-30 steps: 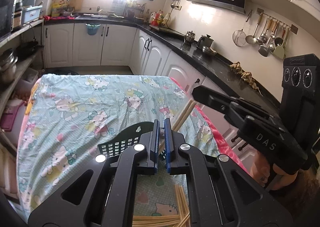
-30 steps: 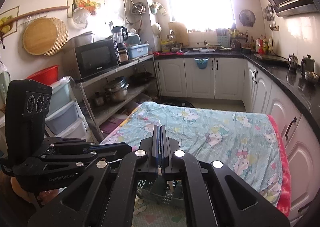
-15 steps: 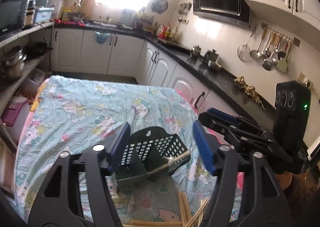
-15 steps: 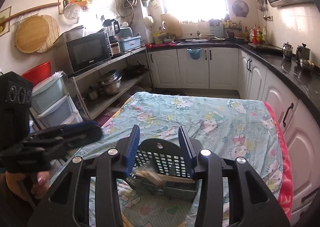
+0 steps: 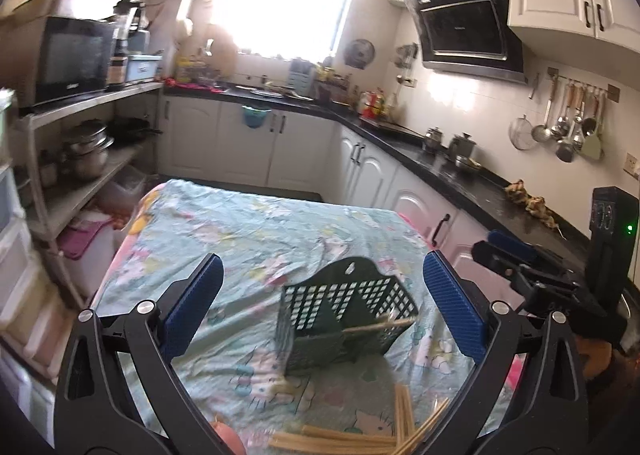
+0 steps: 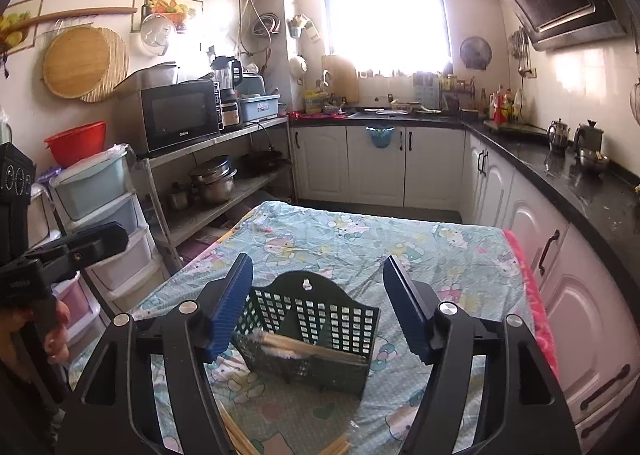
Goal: Organize utensils
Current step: 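Open the left tool to drop the chopstick into the caddy, then move the left tool back over the chopstick pile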
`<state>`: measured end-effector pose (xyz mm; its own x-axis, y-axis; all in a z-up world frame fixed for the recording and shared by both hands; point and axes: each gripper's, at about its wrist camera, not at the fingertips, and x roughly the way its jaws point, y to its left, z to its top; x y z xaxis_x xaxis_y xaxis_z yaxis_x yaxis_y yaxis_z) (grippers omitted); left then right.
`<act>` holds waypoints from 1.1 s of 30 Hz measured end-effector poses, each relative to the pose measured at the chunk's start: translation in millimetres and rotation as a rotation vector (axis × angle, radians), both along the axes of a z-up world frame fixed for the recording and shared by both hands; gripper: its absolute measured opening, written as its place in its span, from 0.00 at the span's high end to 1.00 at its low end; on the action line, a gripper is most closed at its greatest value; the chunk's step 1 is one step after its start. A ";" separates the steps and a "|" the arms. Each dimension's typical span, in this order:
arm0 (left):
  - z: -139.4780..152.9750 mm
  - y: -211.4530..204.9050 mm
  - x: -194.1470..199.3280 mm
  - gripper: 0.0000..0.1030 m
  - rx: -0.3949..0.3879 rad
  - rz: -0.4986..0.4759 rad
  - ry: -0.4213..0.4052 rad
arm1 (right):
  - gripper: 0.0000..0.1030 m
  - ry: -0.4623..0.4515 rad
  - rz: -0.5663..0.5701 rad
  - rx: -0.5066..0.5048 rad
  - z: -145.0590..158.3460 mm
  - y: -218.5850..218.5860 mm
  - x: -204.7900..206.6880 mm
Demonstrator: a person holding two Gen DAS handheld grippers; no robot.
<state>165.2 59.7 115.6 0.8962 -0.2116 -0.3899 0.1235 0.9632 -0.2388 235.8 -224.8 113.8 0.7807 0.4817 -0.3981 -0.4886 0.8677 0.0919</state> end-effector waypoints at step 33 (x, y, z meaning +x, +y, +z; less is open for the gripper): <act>-140.2 30.8 -124.2 0.10 -0.102 0.056 0.295 | 0.23 0.163 -0.062 -0.100 -98.2 -23.2 -89.4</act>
